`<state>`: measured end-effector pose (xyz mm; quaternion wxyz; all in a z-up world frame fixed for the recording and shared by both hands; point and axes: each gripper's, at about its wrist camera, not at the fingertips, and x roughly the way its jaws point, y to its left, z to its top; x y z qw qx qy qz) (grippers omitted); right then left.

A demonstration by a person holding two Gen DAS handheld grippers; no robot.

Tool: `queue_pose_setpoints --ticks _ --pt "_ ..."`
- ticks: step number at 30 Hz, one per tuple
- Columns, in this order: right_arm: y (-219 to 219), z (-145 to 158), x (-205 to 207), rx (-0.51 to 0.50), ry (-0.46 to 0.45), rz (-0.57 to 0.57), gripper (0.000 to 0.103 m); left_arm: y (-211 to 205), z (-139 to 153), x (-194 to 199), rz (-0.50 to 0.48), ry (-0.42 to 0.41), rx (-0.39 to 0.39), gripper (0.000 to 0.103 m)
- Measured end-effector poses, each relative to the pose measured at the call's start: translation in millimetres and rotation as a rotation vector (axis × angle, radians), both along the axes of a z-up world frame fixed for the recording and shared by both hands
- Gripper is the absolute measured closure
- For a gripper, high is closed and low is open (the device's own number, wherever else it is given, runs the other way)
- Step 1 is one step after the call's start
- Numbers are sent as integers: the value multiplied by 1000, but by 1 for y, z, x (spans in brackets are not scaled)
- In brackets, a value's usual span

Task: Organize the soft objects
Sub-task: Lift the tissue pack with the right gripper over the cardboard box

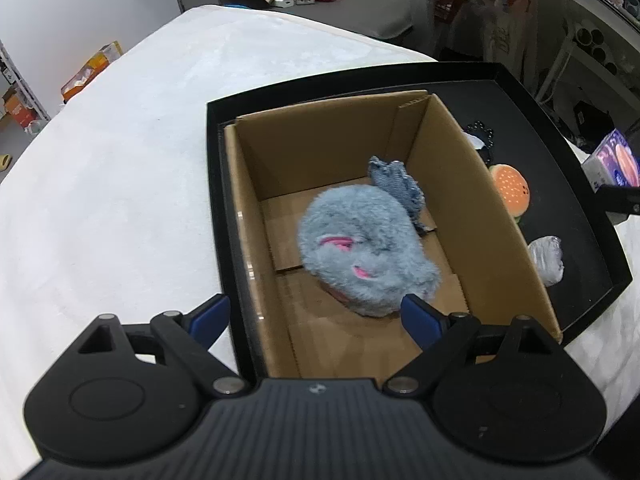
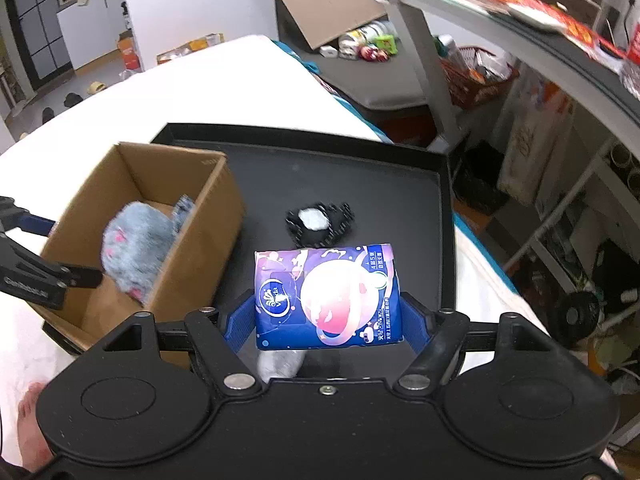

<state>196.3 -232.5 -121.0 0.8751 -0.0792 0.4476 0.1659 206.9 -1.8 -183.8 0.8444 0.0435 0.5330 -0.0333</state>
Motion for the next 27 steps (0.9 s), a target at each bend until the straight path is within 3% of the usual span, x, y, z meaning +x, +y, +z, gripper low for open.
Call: queue_pose_setpoints --ticks 14,17,27 --pt "56 28 4 -29 -64 102 31 25 1 -7 63 -86 -41 15" --pt "69 29 6 -40 -70 138 31 27 -1 -7 70 -95 -43 22" --pt "114 27 12 -110 -91 280 31 31 -10 -7 95 -111 -32 61"
